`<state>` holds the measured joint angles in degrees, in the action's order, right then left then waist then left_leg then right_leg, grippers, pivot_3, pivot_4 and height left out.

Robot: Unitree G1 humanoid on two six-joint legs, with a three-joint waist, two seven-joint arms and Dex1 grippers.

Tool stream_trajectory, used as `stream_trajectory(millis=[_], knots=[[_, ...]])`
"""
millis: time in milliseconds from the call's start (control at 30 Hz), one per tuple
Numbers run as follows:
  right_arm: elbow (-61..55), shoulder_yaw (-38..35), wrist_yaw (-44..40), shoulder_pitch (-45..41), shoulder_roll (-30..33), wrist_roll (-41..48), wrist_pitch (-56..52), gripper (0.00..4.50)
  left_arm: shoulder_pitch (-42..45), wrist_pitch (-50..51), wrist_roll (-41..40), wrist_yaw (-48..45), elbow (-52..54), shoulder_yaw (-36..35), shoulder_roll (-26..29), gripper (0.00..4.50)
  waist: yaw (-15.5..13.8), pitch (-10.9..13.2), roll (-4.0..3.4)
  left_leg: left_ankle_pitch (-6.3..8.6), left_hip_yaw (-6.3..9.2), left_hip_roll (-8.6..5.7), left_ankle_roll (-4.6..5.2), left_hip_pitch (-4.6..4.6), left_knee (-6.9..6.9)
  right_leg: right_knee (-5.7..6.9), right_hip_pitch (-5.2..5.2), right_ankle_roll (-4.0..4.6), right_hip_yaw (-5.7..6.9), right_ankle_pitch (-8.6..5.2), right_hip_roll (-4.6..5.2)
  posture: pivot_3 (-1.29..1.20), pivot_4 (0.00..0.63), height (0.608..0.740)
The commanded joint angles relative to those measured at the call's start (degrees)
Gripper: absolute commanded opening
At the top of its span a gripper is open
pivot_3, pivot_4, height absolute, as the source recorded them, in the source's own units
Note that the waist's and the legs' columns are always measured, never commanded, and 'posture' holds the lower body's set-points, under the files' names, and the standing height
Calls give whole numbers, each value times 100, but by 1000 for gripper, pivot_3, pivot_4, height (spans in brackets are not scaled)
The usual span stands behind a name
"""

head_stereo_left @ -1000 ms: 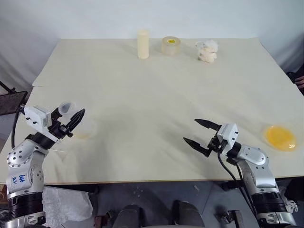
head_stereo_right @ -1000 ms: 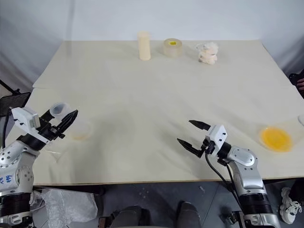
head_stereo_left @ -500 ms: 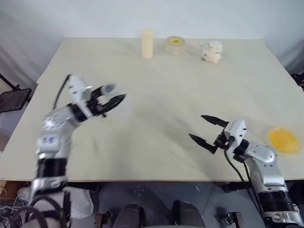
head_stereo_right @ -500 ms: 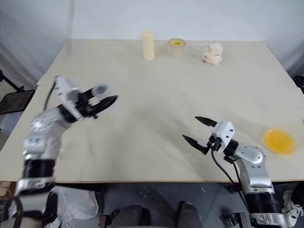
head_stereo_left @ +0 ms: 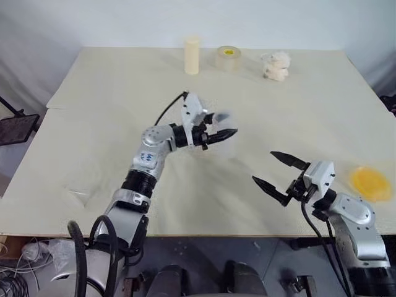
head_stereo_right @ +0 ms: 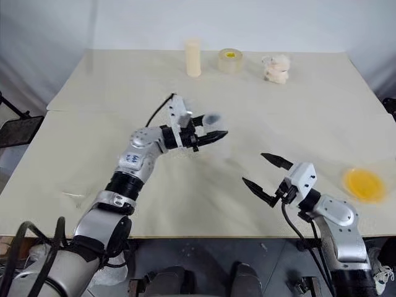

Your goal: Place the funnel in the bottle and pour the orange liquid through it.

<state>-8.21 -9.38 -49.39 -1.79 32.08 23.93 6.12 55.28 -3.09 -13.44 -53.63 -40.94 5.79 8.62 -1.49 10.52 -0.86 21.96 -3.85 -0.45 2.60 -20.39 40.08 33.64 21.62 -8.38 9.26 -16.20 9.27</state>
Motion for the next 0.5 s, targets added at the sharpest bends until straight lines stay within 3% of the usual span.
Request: stream_trajectory(millis=[33,167,233,400,500], knots=[[-378,-201,165,164,-20,53,29,4500,108,-389,162,-123,-111,34,-59,2304,9,1,2,0,0,2,0,1,0,0,1,0,0,0,0,0,150,740],[-546,-222,326,353,-42,41,31,4500,-34,-551,253,-247,-137,83,-113,2304,-3,2,3,0,5,4,0,2,3,2,0,0,-2,0,0,0,150,740],[-583,-217,368,373,-38,39,24,4500,-86,-402,194,-263,-77,43,-138,3065,-5,2,3,-1,7,3,1,2,7,2,-1,0,-5,0,1,0,150,740],[-614,-218,417,401,-11,44,29,4500,-172,-146,81,-264,200,-64,-123,4479,-1,2,3,-1,9,4,2,2,6,2,-1,0,-4,0,1,0,150,740],[-585,-220,414,369,15,52,27,4500,-255,62,47,-308,441,-100,-34,4479,-5,2,3,-1,11,7,2,1,7,2,-1,0,-4,0,1,0,150,740]])
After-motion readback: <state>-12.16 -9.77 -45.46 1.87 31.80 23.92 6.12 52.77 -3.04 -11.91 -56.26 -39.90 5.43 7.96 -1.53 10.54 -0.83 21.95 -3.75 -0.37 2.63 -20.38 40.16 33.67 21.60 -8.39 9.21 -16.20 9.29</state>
